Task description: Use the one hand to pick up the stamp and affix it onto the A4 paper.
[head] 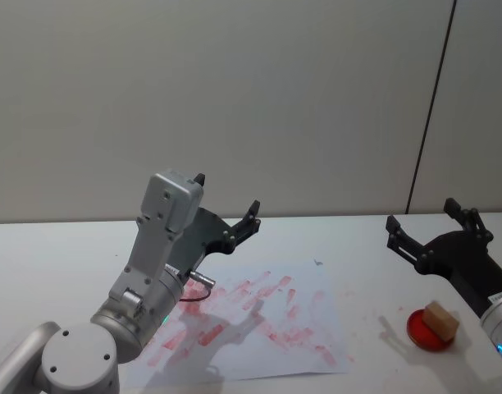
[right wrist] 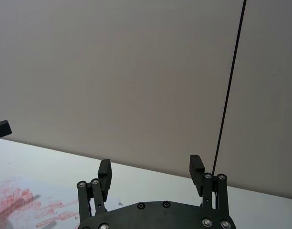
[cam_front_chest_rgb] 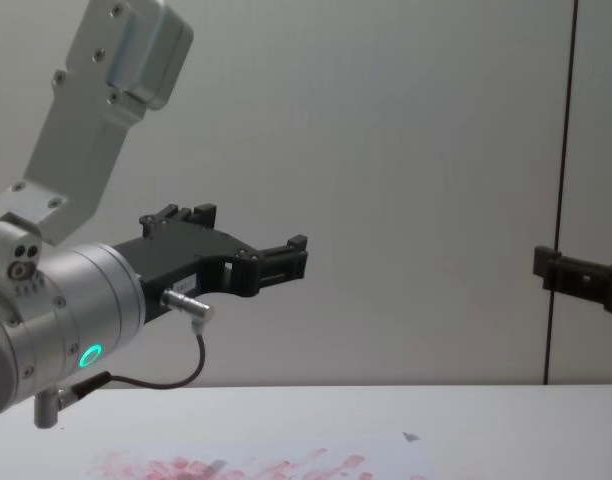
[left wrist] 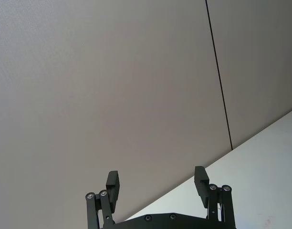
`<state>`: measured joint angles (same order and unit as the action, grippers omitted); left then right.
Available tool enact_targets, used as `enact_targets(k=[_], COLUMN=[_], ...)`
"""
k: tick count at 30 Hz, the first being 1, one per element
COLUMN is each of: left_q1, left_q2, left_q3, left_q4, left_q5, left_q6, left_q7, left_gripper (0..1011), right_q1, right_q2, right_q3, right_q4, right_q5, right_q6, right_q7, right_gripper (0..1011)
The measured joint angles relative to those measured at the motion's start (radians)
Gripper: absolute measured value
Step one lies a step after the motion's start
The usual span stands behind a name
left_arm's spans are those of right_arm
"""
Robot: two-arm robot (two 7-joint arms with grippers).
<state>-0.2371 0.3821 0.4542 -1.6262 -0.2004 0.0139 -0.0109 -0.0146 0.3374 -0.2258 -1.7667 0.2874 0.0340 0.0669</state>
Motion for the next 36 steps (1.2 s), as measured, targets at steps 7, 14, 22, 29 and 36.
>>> enact_targets(k=[7, 14, 22, 29, 36], left_q1=[0.0, 0.0, 0.0, 0.0, 0.0], left_q2=[0.0, 0.0, 0.0, 0.0, 0.0], left_q3=[0.0, 0.0, 0.0, 0.0, 0.0], left_q4=[0.0, 0.0, 0.0, 0.0, 0.0], left_q5=[0.0, 0.0, 0.0, 0.0, 0.0], left_q6=[0.0, 0.0, 0.0, 0.0, 0.0], left_q7=[0.0, 0.0, 0.0, 0.0, 0.0], left_gripper=[1001, 1001, 1002, 1001, 1002], right_q1=[-0.002, -0.025, -0.088, -0.141, -0.164], right_q2=[0.006, 0.033, 0.092, 0.14, 0.169], right_q3=[0.005, 0.022, 0.053, 0.078, 0.093], right_q4=[0.0, -0.008, -0.032, -0.041, -0.035], right_q5=[0.006, 0.03, 0.071, 0.088, 0.082], right_q6=[0.001, 0.013, 0.051, 0.09, 0.139], right_q7=[0.005, 0.018, 0.023, 0.018, 0.011], right_gripper=[1001, 1001, 1001, 1001, 1001])
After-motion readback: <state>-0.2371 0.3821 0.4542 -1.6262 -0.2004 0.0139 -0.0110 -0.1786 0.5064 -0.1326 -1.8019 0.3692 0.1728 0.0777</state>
